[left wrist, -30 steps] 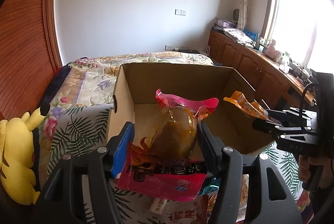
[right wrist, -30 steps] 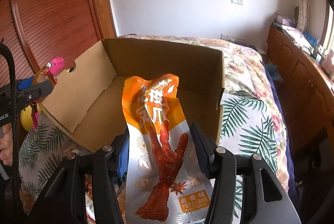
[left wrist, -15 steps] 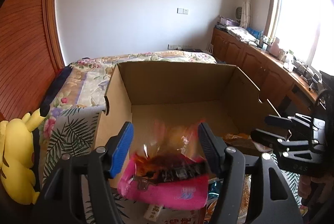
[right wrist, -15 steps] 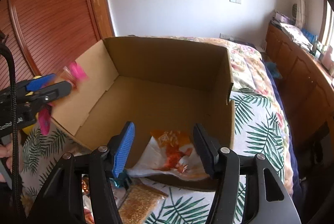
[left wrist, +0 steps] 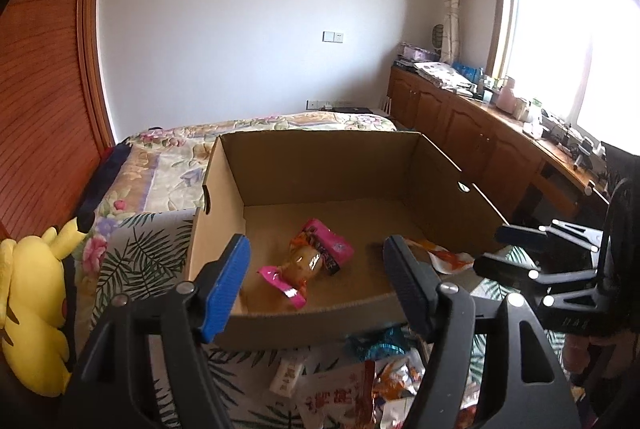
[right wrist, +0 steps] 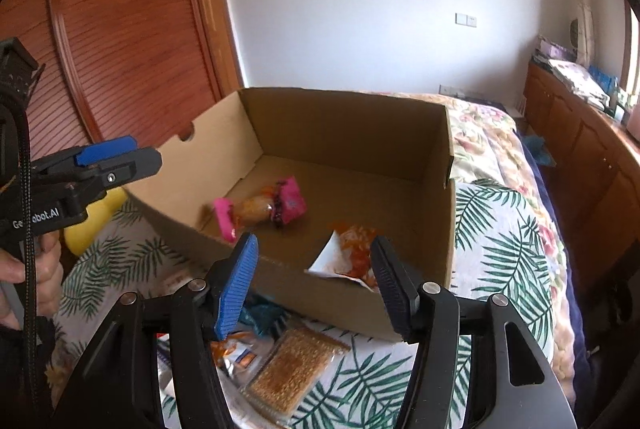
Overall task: Organize snacks
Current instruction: 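Withdraw both tools from the box back toward the remaining snacks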
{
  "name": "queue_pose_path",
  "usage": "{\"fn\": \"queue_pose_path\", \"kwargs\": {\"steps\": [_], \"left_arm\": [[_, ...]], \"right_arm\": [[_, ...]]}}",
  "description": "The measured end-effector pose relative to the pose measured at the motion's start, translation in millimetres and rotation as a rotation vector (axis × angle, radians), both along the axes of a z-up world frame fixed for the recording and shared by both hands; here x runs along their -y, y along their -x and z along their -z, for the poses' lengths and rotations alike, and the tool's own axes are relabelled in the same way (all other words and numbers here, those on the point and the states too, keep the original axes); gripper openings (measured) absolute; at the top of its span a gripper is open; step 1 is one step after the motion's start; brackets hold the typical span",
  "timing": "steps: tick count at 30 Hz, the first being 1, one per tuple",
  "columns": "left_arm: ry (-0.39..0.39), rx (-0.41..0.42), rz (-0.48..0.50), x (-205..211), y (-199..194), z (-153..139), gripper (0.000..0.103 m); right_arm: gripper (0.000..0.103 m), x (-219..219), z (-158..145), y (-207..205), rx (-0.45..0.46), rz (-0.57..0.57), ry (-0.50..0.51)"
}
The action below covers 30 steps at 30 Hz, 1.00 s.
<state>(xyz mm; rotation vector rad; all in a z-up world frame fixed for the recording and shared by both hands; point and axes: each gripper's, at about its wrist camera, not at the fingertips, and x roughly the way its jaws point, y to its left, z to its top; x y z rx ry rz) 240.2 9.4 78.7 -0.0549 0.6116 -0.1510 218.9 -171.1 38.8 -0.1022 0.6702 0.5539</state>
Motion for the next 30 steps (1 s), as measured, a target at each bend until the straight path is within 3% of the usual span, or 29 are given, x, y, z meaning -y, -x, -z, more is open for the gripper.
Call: {"fn": "queue_pose_path", "kwargs": {"steps": [17, 30], "left_arm": [[-0.053, 0.042, 0.055, 1.1, 76.7, 19.6, 0.07], [-0.068, -0.062, 0.104, 17.4, 119.5, 79.5, 0.07]], "right_arm": [[0.06, 9.0, 6.5, 68.7, 0.027, -0.095, -0.035], [0.066, 10.5, 58.3, 91.9, -0.052, -0.115, -0.006]]}}
